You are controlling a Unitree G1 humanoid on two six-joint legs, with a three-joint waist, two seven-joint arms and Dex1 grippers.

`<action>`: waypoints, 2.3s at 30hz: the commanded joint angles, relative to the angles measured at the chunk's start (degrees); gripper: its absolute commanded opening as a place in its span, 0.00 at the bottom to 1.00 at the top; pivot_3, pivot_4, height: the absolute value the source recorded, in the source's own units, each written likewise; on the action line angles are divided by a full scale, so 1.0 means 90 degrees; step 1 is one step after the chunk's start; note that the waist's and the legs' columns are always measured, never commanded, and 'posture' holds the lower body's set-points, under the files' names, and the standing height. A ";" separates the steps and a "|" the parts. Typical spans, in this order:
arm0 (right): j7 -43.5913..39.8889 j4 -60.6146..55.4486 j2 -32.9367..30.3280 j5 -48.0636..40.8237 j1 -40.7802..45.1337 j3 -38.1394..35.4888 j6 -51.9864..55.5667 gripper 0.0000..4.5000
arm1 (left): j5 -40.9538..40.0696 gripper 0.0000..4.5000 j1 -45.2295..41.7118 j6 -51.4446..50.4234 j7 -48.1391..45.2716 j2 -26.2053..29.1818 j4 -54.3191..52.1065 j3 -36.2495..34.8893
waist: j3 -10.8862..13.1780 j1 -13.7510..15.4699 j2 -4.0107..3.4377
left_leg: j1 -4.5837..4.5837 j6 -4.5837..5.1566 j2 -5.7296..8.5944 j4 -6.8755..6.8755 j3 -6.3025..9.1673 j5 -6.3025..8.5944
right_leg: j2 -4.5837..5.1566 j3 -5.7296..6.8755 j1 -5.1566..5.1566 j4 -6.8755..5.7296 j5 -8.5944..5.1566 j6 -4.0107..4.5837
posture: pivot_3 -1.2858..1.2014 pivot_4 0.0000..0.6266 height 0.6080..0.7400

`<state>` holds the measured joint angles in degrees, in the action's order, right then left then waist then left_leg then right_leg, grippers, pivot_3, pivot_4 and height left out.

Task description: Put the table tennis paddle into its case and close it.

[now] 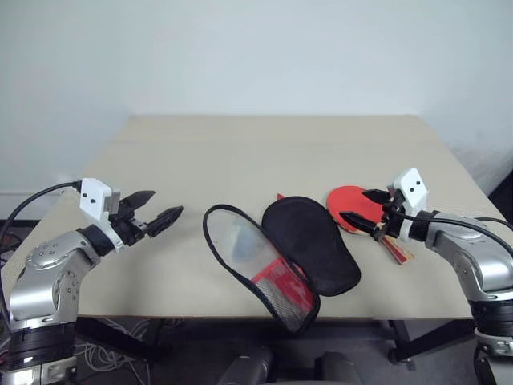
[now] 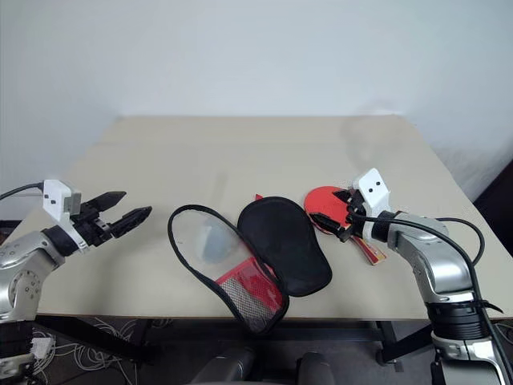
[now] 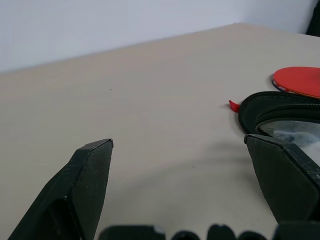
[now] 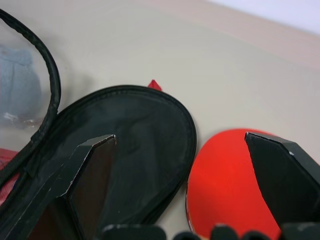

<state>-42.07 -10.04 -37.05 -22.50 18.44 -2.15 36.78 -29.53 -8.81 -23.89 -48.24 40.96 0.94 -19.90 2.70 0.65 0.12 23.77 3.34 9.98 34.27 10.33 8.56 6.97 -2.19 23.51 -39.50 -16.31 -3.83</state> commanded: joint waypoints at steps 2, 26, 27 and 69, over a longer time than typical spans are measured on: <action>-0.0064 -0.0212 -0.0183 -0.0095 0.0071 -0.0308 -0.0005 0.99 | 0.0050 1.00 -0.0072 0.0164 -0.0011 -0.0063 -0.0257 0.0128 | 0.0000 0.0000 0.0000 | 0.0000 0.0000 0.0000 0.0000 -0.0001 0.0000 | 0.0000 -0.0001 -0.0001 0.0000 0.0000 0.0000 | 0.52 0.00 0.75; -0.1213 0.1172 -0.1266 0.0598 0.0354 0.0128 -0.0290 0.99 | -0.0651 1.00 0.1469 0.0259 -0.2028 0.0706 -0.0790 -0.0424 | 0.0008 -0.0004 0.0010 | -0.0007 -0.0006 -0.0060 0.0003 -0.0046 0.0050 | 0.0008 0.0013 0.0000 0.0042 0.0011 0.0010 | 0.52 0.00 0.75; -0.1064 0.1266 -0.1216 0.0723 0.0362 0.0215 -0.0189 0.99 | -0.0621 1.00 0.1465 0.0304 -0.2024 0.0739 -0.0747 -0.0492 | 0.0008 -0.0004 0.0010 | -0.0008 -0.0006 -0.0060 0.0003 -0.0045 0.0051 | 0.0008 0.0013 0.0001 0.0042 0.0011 0.0010 | 0.52 0.00 0.75; 0.1942 0.1083 0.0821 0.0813 0.0878 -0.0522 0.0961 0.26 | -0.0477 1.00 0.1351 0.0405 -0.1648 0.0452 -0.0790 -0.0275 | 0.0016 -0.0006 -0.0007 | -0.0027 -0.0007 -0.0078 0.0016 -0.0064 0.0056 | -0.0021 0.0026 -0.0002 0.0057 0.0058 0.0002 | 0.52 0.00 0.75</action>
<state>-21.76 6.50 -30.49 -11.99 25.08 -7.36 46.17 -33.71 4.18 -21.24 -63.30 44.86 -5.05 -21.75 2.84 0.60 0.05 23.53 3.27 9.22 34.38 9.77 9.07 6.74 -1.94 23.49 -38.93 -15.78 -3.81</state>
